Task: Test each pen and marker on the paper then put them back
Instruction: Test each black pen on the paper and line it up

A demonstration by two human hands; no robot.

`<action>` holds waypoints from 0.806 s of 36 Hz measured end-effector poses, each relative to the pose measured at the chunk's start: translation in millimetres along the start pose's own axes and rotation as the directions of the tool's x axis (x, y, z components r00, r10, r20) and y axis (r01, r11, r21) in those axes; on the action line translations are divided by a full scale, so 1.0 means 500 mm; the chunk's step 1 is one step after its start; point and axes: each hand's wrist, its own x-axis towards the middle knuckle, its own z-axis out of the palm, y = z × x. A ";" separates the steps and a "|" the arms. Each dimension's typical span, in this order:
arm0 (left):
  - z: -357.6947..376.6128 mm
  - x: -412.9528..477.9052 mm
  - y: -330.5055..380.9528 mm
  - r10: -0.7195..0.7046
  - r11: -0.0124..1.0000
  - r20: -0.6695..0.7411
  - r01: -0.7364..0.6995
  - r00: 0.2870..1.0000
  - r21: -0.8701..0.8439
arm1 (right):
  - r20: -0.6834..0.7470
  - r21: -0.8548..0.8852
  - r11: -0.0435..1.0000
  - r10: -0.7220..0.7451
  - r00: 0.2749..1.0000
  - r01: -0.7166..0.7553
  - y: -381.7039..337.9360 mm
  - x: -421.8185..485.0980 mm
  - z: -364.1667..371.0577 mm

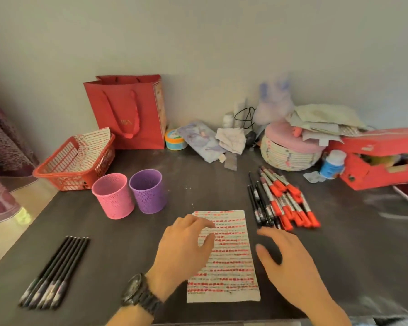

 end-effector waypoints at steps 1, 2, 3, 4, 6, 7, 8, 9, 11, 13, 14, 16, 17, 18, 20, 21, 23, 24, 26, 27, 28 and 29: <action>0.015 0.017 0.021 0.044 0.999 0.005 -0.044 0.999 0.005 | -0.017 -0.054 0.998 0.038 0.999 -0.039 0.026 -0.002 -0.006; 0.028 0.034 0.040 0.075 0.997 0.017 -0.076 0.997 0.006 | -0.035 -0.106 0.992 0.062 0.997 -0.065 0.048 -0.005 -0.009; 0.041 0.050 0.058 0.089 0.996 0.039 -0.089 0.995 0.000 | -0.055 -0.153 0.985 0.077 0.995 -0.085 0.069 -0.007 -0.009; 0.053 0.067 0.075 0.094 0.996 0.066 -0.094 0.993 -0.007 | -0.075 -0.190 0.976 0.092 0.993 -0.105 0.087 -0.010 -0.006; 0.077 0.100 0.103 0.104 0.995 0.124 -0.103 0.987 -0.009 | -0.111 -0.219 0.966 0.117 0.987 -0.139 0.110 -0.013 0.006; 0.086 0.115 0.115 0.104 0.994 0.153 -0.105 0.983 -0.002 | -0.135 -0.228 0.963 0.113 0.984 -0.141 0.114 -0.014 0.012; 0.094 0.132 0.125 0.099 0.995 0.176 -0.102 0.979 0.008 | -0.160 -0.238 0.962 0.100 0.982 -0.137 0.114 -0.015 0.017; 0.099 0.149 0.133 0.087 0.996 0.190 -0.092 0.978 0.019 | -0.181 -0.249 0.960 0.083 0.980 -0.127 0.113 -0.014 0.020; 0.107 0.184 0.146 0.045 0.998 0.207 -0.051 0.977 0.025 | -0.200 -0.253 0.960 0.070 0.977 -0.120 0.113 -0.011 0.023; 0.111 0.219 0.157 -0.002 0.999 0.210 -0.006 0.978 0.035 | -0.210 -0.241 0.963 0.066 0.976 -0.117 0.116 -0.009 0.023; 0.113 0.235 0.162 -0.023 0.999 0.204 0.014 0.979 0.046 | -0.213 -0.237 0.965 0.061 0.975 -0.112 0.118 -0.009 0.022; 0.118 0.264 0.171 -0.060 0.996 0.185 0.047 0.981 0.073 | -0.203 -0.230 0.967 0.067 0.977 -0.114 0.120 -0.009 0.020; 0.121 0.276 0.176 -0.076 0.994 0.178 0.062 0.981 0.086 | -0.196 -0.225 0.967 0.071 0.978 -0.116 0.121 -0.009 0.019; 0.124 0.288 0.179 -0.090 0.993 0.178 0.074 0.980 0.097 | -0.190 -0.219 0.969 0.072 0.979 -0.114 0.122 -0.008 0.018; 0.132 0.307 0.186 -0.109 0.989 0.185 0.088 0.977 0.116 | -0.179 -0.214 0.970 0.076 0.981 -0.114 0.123 -0.006 0.016; 0.137 0.314 0.189 -0.116 0.988 0.188 0.093 0.975 0.123 | -0.166 -0.216 0.969 0.082 0.983 -0.117 0.122 -0.005 0.015; 0.147 0.324 0.194 -0.127 0.985 0.191 0.101 0.973 0.142 | -0.151 -0.206 0.971 0.089 0.985 -0.120 0.120 -0.003 0.014; 0.151 0.327 0.196 -0.132 0.983 0.193 0.103 0.972 0.153 | -0.150 -0.195 0.973 0.092 0.984 -0.120 0.120 -0.002 0.014; 0.157 0.331 0.198 -0.141 0.980 0.205 0.107 0.969 0.167 | -0.135 -0.184 0.975 0.098 0.986 -0.122 0.121 0.000 0.013; 0.159 0.333 0.199 -0.144 0.979 0.215 0.108 0.966 0.172 | -0.121 -0.189 0.974 0.103 0.987 -0.124 0.121 0.001 0.013; 0.159 0.335 0.200 -0.147 0.978 0.227 0.107 0.963 0.179 | -0.112 -0.193 0.973 0.108 0.988 -0.128 0.122 0.002 0.013; 0.159 0.336 0.201 -0.149 0.977 0.241 0.105 0.959 0.188 | -0.110 -0.192 0.973 0.111 0.988 -0.130 0.122 0.003 0.014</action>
